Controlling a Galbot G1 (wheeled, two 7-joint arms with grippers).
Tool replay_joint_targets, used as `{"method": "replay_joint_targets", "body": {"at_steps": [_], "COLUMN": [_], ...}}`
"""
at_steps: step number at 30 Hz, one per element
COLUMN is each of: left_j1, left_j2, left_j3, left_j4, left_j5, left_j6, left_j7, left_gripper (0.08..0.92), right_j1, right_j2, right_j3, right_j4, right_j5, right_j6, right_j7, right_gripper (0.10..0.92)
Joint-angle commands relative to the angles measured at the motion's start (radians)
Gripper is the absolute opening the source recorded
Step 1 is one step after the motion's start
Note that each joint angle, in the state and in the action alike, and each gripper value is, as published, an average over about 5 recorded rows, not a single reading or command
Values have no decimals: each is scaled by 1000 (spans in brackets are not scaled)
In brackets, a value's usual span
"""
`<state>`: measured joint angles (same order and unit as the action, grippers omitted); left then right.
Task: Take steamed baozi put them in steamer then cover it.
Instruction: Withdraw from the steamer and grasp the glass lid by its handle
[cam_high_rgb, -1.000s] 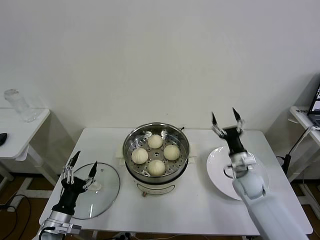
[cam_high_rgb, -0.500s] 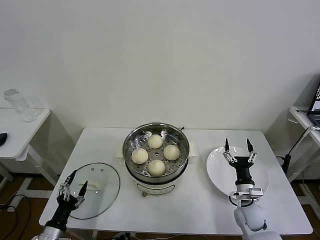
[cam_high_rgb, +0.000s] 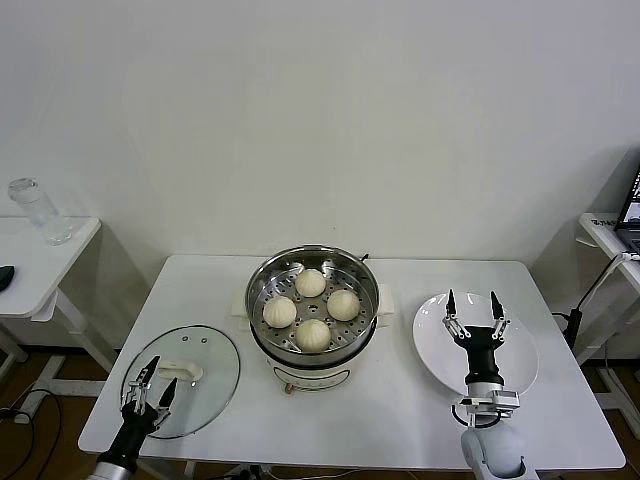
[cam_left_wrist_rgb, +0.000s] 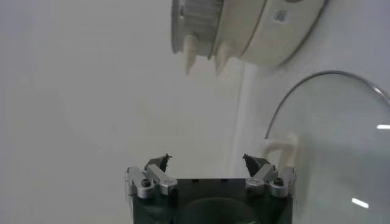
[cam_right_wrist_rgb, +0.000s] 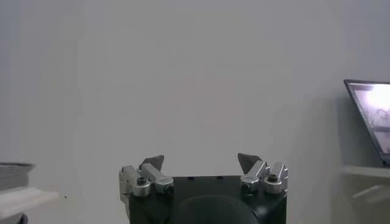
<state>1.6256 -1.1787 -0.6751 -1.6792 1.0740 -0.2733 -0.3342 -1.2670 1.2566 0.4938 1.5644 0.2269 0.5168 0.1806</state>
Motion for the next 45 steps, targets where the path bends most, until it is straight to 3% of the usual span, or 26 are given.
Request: {"method": "replay_joint_targets", "body": {"at_steps": [1,39,45], "left_j1": [-57,-235,-237], "left_j2": [1,3,5], "left_j3": [11,90,88], "left_j4": [106,230,242], "left_j5": [29,33,34], "left_j6": [2,32,31], "left_j7": [-10,-31,-25], "left_gripper": [823,823,754], "right_j1": [-16,-12,-7], "right_j2": [19,32,32], "right_j3": [14,40,39], "right_j4": [2,15,15], "right_j5": [-13,-8,-12], "right_j6": [5,-13,-15], "right_j7": [-3,-1,-1], "right_gripper": [823,823,823]}}
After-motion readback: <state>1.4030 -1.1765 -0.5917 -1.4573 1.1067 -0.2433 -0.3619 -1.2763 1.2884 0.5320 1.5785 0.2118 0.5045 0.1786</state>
